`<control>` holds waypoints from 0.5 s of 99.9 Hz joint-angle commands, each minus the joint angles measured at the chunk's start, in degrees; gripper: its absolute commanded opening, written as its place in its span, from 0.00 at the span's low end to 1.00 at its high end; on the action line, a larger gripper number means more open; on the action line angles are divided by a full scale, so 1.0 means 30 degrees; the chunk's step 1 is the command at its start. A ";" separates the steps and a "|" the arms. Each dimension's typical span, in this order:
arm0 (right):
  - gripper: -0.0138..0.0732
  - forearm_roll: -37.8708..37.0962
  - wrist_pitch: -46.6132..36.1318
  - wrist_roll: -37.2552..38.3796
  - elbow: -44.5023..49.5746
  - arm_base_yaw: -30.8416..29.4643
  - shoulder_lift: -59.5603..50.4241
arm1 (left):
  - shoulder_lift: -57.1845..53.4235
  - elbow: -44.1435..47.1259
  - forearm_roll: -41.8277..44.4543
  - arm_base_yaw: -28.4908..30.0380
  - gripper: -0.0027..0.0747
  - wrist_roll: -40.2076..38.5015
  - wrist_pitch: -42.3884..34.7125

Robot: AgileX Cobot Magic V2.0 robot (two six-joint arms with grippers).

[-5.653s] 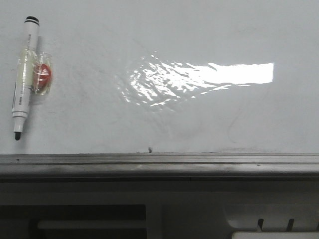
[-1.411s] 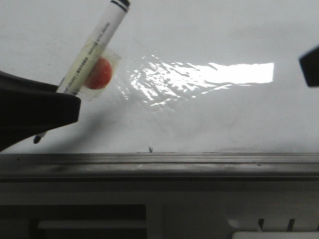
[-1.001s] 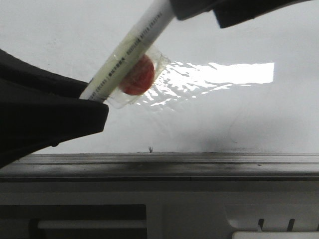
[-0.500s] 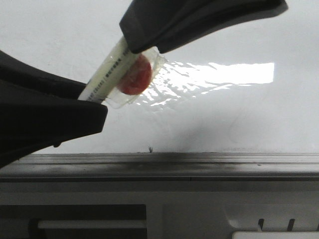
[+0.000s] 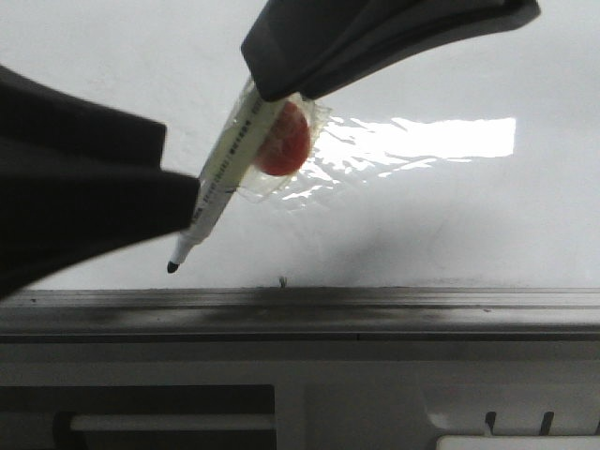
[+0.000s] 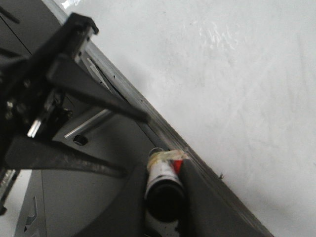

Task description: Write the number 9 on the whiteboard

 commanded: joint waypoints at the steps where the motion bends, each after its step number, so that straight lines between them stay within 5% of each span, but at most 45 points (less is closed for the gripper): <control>1: 0.07 -0.0267 -0.1060 -0.0252 -0.0619 -0.0151 -0.0535 | -0.1577 -0.0582 -0.2443 -0.0064 0.49 0.0290 -0.1127; 32: 0.07 -0.0195 -0.1676 0.1056 -0.1123 -0.2558 -0.1202 | -0.6566 -0.0582 -0.9751 -0.0064 0.48 0.5491 0.3011; 50: 0.07 0.0292 -0.0720 0.1051 -0.2758 -0.3868 -0.1113 | -0.6714 -0.0582 -0.9935 -0.0064 0.48 0.5673 0.2751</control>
